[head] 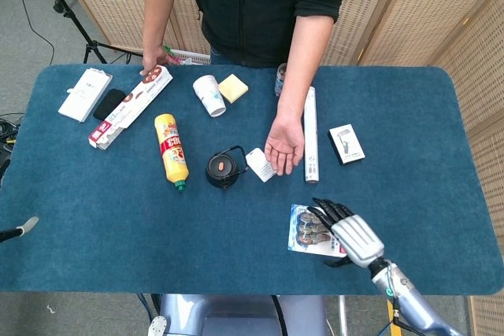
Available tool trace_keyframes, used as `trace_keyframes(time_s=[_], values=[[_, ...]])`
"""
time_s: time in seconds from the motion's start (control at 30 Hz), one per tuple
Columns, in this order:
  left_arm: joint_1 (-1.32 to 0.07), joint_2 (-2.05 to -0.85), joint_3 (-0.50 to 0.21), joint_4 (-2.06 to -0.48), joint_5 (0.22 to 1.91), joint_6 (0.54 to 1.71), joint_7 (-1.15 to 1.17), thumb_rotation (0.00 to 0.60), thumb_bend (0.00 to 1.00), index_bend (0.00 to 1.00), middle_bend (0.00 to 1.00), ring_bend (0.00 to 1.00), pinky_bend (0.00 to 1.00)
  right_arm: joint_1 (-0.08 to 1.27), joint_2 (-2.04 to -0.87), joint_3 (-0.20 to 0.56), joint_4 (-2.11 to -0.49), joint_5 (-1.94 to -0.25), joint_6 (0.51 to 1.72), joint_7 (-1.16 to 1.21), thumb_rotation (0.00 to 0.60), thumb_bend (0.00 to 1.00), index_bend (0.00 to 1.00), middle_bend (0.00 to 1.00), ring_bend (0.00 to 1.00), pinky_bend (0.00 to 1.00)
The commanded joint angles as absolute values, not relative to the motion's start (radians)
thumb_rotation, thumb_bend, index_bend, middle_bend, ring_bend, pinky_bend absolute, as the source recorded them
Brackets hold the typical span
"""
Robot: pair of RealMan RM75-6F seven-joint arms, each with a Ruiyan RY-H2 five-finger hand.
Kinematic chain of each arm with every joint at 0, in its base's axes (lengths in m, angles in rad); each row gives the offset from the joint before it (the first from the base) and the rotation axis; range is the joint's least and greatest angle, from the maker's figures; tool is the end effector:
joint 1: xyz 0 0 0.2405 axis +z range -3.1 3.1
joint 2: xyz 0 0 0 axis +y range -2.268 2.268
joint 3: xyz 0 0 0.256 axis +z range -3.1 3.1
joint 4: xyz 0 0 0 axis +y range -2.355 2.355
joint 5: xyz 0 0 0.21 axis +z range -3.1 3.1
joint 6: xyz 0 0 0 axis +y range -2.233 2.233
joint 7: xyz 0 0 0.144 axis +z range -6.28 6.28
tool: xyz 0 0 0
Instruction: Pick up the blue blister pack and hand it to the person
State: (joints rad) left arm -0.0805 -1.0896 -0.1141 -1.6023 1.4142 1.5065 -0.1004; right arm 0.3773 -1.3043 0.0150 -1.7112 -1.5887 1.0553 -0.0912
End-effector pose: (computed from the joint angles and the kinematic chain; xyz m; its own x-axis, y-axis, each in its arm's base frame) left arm -0.3198 0.1924 0.1869 0.3267 -0.0920 0.9407 0.9445 0.0699 -0.3211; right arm -0.2122 -0.2233 0.0307 0.3705 -0.3653 0.8540 -0.8846 -0.4190 0.2046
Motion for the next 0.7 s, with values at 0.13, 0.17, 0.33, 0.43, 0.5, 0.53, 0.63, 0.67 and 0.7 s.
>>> trace_keyframes(time_s=[0.13,0.17,0.33,0.43,0.5,0.53,0.63,0.67,0.7], values=[[-0.081,-1.088,-0.116,-1.601,1.41,1.504,-0.106,0.6,0.0,0.0,0.0,0.0,0.06,0.419,-1.401,0.046,-1.666,-1.483,0.99,-0.232,0.6,0.0,0.04,0.0,0.0,0.13],[-0.081,-1.088,-0.117,-1.601,1.409,1.503,-0.107,0.6,0.0,0.0,0.0,0.0,0.06,0.423,-1.412,0.047,-1.66,-1.47,0.985,-0.247,0.6,0.0,0.04,0.0,0.0,0.13],[-0.083,-1.087,-0.118,-1.599,1.405,1.499,-0.11,0.6,0.0,0.0,0.0,0.0,0.06,0.433,-1.478,0.056,-1.612,-1.438,0.998,-0.303,0.6,0.0,0.11,0.04,0.0,0.13],[-0.084,-1.087,-0.119,-1.599,1.404,1.498,-0.11,0.6,0.0,0.0,0.0,0.0,0.06,0.44,-1.504,0.057,-1.587,-1.426,0.997,-0.317,0.6,0.0,0.16,0.09,0.0,0.13],[-0.084,-1.087,-0.12,-1.599,1.402,1.498,-0.111,0.6,0.0,0.0,0.0,0.0,0.06,0.446,-1.517,0.057,-1.573,-1.413,0.992,-0.323,0.6,0.0,0.17,0.12,0.02,0.13],[-0.084,-1.087,-0.12,-1.598,1.401,1.497,-0.112,0.6,0.0,0.0,0.0,0.0,0.06,0.447,-1.522,0.057,-1.569,-1.41,0.994,-0.326,0.6,0.0,0.19,0.14,0.04,0.13],[-0.085,-1.087,-0.121,-1.598,1.399,1.495,-0.112,0.6,0.0,0.0,0.0,0.0,0.06,0.451,-1.531,0.053,-1.559,-1.412,0.999,-0.331,0.6,0.01,0.28,0.23,0.13,0.14],[-0.085,-1.087,-0.12,-1.598,1.399,1.493,-0.111,0.6,0.0,0.0,0.0,0.0,0.06,0.452,-1.535,0.052,-1.553,-1.415,1.004,-0.334,0.6,0.02,0.31,0.25,0.16,0.15],[-0.086,-1.087,-0.12,-1.598,1.4,1.493,-0.11,0.6,0.0,0.0,0.0,0.0,0.06,0.453,-1.542,0.05,-1.544,-1.419,1.009,-0.341,0.6,0.03,0.35,0.29,0.2,0.17]])
